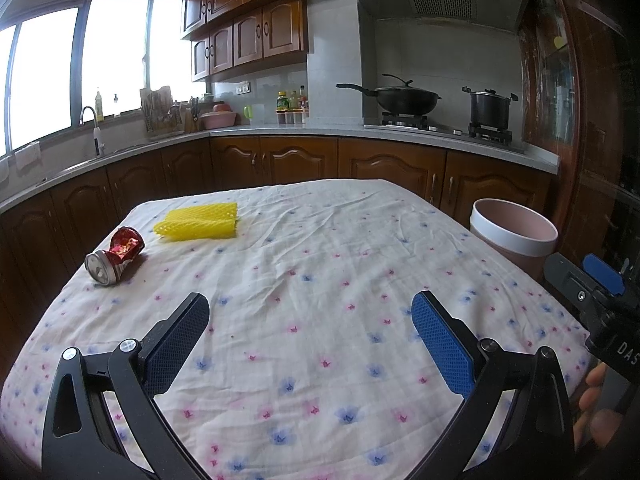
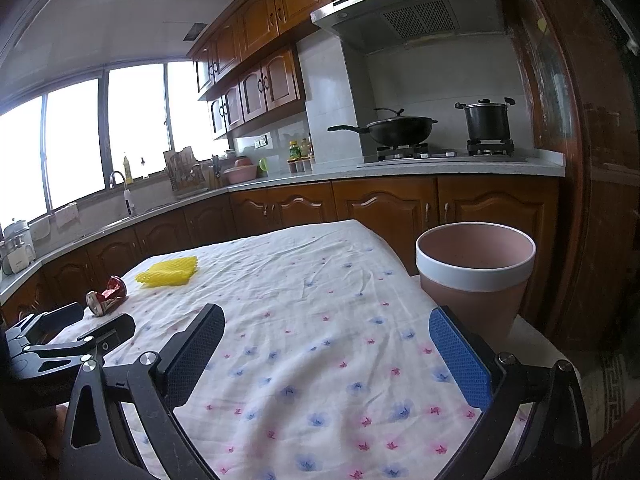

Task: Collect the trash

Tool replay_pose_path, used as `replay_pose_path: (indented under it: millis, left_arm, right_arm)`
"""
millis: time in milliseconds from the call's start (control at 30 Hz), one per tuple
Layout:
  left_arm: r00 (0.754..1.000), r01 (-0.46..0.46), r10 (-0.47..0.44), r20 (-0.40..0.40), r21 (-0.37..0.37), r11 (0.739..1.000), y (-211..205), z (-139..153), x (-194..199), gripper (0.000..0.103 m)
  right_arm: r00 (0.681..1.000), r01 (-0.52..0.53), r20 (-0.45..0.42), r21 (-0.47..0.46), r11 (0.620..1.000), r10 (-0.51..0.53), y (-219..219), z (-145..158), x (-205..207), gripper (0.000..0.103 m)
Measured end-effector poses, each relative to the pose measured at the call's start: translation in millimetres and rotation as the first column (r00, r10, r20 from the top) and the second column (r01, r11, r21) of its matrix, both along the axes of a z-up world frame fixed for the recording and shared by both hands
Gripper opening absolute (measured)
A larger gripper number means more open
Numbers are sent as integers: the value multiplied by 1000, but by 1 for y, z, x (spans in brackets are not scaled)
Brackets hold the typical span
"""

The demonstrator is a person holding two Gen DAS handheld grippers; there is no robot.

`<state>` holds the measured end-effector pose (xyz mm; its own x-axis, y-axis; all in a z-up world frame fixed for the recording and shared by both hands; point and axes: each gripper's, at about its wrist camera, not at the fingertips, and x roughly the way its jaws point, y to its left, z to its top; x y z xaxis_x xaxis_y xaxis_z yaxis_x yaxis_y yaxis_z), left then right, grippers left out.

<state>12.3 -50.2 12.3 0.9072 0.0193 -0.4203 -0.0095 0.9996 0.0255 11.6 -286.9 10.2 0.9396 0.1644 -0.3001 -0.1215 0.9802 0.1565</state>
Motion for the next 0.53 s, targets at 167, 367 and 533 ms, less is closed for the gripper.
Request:
replay_pose_path:
  millis: [167, 367, 533]
  left_arm:
    - [1000, 0, 0, -1, 4, 1000, 0, 0, 0, 103]
    - [1000, 0, 0, -9, -1, 1000, -1, -4, 2, 103]
    - [1000, 7, -8, -28, -16, 1000, 2, -8, 9, 103]
  right_arm:
    - [1000, -2, -1, 1, 1000, 2, 1, -1, 0, 103]
    - [1000, -4, -3, -2, 1000, 4, 3, 0, 0, 103]
    - [1000, -11, -17, 2, 1000, 11, 6, -2, 5, 103]
